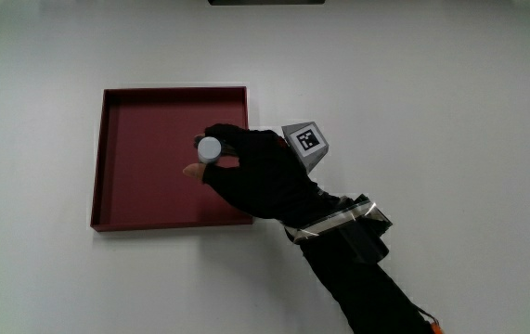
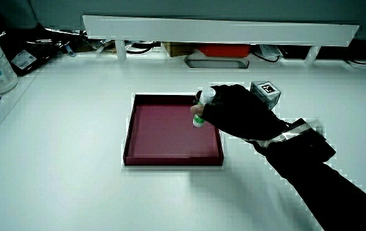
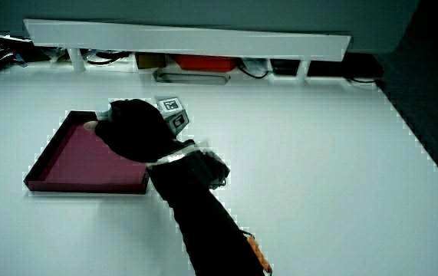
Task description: Place glue stick
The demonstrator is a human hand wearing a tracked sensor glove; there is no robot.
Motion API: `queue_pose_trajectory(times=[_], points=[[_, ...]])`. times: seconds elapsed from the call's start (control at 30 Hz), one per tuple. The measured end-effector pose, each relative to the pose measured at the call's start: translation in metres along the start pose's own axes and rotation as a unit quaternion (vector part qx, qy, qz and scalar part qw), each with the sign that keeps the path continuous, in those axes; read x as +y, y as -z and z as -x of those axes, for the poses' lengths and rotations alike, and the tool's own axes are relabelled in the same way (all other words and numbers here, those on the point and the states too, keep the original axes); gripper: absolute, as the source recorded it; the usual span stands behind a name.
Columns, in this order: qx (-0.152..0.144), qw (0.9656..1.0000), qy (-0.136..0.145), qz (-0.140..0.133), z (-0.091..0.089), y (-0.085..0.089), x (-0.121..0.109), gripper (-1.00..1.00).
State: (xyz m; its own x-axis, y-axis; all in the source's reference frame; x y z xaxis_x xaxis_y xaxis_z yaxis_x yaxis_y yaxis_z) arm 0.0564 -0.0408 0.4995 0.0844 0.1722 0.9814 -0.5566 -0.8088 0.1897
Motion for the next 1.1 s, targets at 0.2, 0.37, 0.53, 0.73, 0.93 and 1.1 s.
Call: queue_pose_trajectory(times=[0.2,0.37,0.53,0.73,0.93,1.1], points=[[-0.008,0.9991,0.038,-0.016,-0.030,0.006,0.007,0.00],[0.002,0.9975,0.068,-0.015,-0.044,0.012,0.006,0.00],[-0.001,0.9958,0.090,-0.020,-0.059,0.013,0.005,0.00],[-0.016,0.9955,0.092,-0.017,-0.058,0.017,0.005,0.00],[-0.033,0.9940,0.103,-0.015,-0.054,0.022,0.005,0.00],[-0.027,0.9944,0.101,-0.018,-0.054,0.022,0.005,0.00]])
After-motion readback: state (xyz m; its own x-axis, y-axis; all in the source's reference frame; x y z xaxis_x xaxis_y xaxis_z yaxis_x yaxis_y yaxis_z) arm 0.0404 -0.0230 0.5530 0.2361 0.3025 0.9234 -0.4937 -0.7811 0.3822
